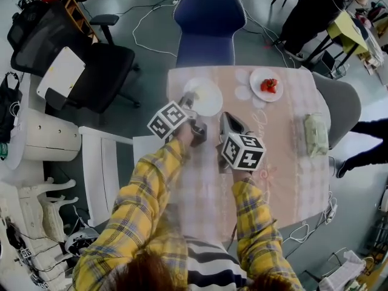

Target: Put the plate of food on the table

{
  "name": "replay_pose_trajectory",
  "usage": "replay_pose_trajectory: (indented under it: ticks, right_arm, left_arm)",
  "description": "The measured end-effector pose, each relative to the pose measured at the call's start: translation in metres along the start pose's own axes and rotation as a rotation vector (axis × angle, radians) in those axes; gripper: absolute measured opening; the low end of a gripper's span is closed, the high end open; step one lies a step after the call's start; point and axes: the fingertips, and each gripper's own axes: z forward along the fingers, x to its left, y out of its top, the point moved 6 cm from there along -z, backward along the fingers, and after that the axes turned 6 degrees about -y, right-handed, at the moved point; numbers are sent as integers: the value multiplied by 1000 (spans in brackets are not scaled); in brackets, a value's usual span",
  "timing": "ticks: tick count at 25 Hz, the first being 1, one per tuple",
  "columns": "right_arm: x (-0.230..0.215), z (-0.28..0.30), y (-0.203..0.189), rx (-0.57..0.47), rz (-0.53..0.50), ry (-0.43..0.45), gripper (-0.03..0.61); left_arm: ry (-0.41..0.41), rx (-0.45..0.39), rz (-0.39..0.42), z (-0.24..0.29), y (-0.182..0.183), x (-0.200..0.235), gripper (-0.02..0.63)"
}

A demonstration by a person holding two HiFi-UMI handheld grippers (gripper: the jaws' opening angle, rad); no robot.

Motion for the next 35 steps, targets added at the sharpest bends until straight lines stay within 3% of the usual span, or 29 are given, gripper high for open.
replay_pose_trajectory:
  ticks: [3, 6, 11, 15, 19, 24, 26, 28, 30, 32, 35]
  right_arm:
    - [2, 3, -3, 11, -1, 7, -3]
    - [1, 4, -3, 8, -3, 9, -3]
    - [-1, 6, -4, 11, 3, 5, -3]
    - [-3, 7, -4, 14, 3, 4, -3]
    - [0, 8, -4, 20, 4, 12, -3]
    - [3, 12, -9, 47, -10, 15, -3]
    - [4, 13, -11, 55, -20, 15, -3]
    - [6, 14, -11, 58, -27, 15, -3]
    - [9, 14, -12, 64, -32, 17, -3]
    - [13, 14, -14, 70, -39, 18, -3]
    - [19, 13, -15, 68, -43, 20, -3]
  left_arm:
    - [9, 18, 21, 10, 7, -1, 18]
    - [59, 95, 56, 18, 11, 0, 11]
    - [120, 235, 228, 25, 18, -8, 19]
    - [146, 386, 422, 27, 18, -15, 52]
    - [179, 542, 700, 21, 14, -15, 112]
    - [251, 628, 1013, 5, 13, -5, 146]
    - [276, 614, 1187, 2, 12, -4, 144]
    - [282, 550, 1293, -1, 16, -6, 144]
    - [249, 462, 1303, -9, 21, -14, 132]
    - [196, 394, 1283, -22, 19, -22, 52]
    - [127, 362, 1246, -37, 6, -31, 5]
